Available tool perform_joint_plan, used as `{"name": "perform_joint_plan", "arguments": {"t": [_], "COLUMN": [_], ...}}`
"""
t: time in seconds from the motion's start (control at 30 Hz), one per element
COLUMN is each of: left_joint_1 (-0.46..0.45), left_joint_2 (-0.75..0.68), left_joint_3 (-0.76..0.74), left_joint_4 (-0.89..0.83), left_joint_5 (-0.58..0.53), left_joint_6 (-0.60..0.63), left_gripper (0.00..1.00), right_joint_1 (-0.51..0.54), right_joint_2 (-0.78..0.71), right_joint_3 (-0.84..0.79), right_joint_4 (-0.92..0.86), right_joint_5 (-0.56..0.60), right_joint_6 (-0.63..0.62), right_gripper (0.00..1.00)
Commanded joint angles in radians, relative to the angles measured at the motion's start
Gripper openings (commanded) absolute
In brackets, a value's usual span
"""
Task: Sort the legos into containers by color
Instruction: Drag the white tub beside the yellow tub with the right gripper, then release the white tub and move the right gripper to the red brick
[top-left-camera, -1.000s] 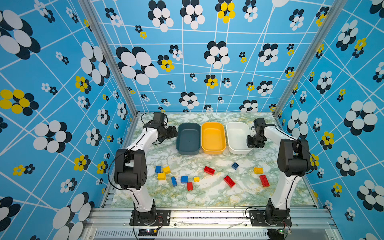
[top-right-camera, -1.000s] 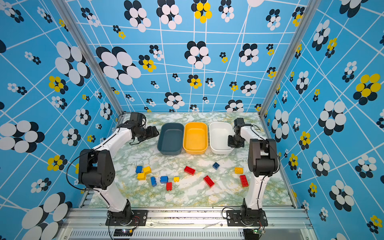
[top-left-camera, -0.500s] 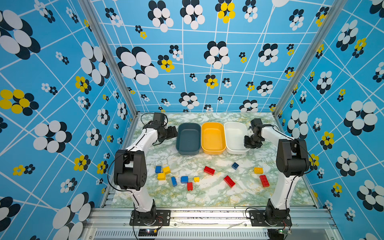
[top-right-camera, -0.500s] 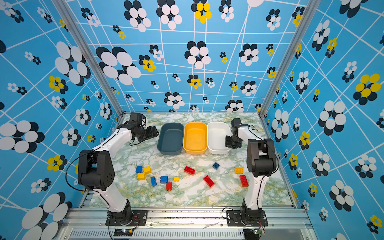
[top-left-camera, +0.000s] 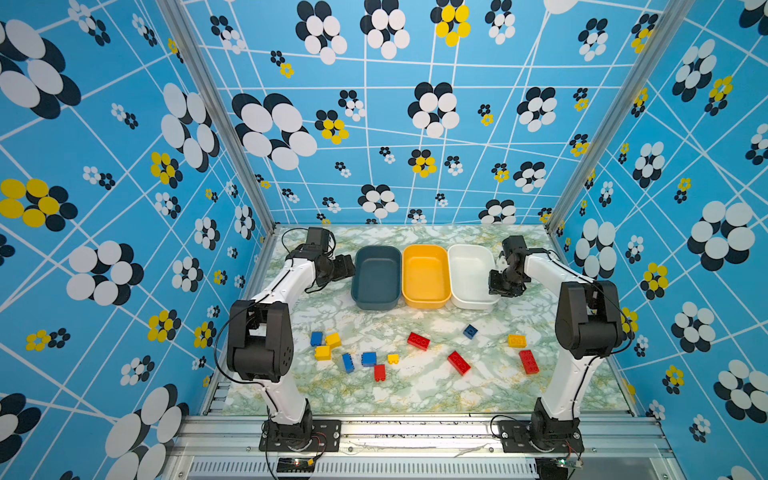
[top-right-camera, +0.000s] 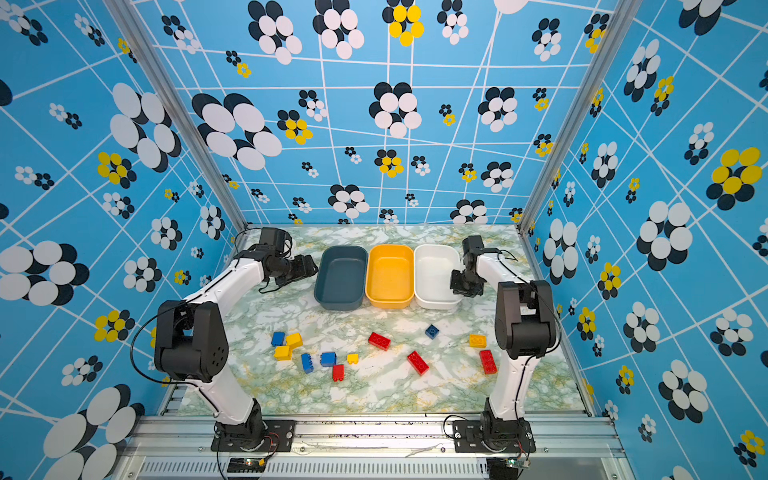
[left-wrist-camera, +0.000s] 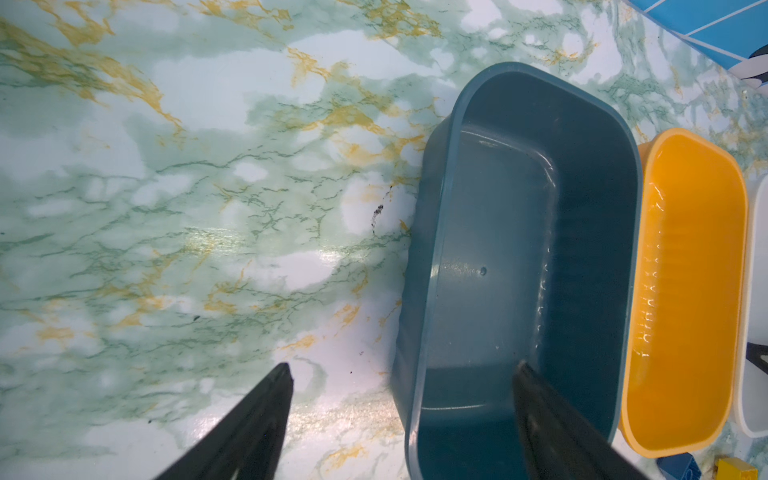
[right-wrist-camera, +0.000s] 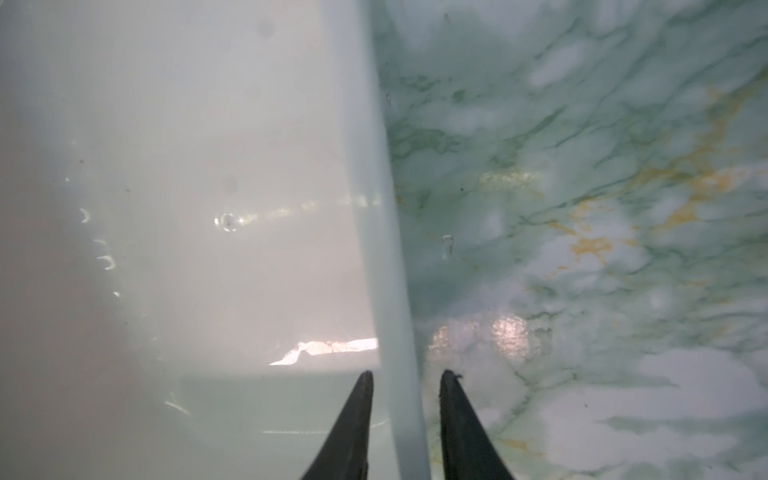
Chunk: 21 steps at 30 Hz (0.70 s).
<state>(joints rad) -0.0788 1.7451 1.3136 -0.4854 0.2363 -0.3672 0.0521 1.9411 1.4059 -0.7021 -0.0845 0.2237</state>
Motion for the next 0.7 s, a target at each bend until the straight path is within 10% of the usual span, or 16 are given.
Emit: {"name": "perform_joint_plan", "arguments": {"t": [0.0,0.67], "left_joint_1": [-0.001,0.004], "left_joint_2": [-0.046,-0.143], "left_joint_3": [-0.013,-0.092], "left_joint_4": [0.004,0.027], "left_joint_5": [0.003,-0.012], "left_joint_6": [0.0,-0.013], "left_gripper": [0.84,0.85], "right_joint_1": [0.008,-0.039], "right_joint_2": [-0.044,-0.298], "right_joint_3": [-0.003,-0.172], "right_joint_4": [-0.024,-0.099], "right_joint_5": [0.011,0.026], "right_joint_6": [0.015,0.108], "right_gripper": [0.36,0.65]}}
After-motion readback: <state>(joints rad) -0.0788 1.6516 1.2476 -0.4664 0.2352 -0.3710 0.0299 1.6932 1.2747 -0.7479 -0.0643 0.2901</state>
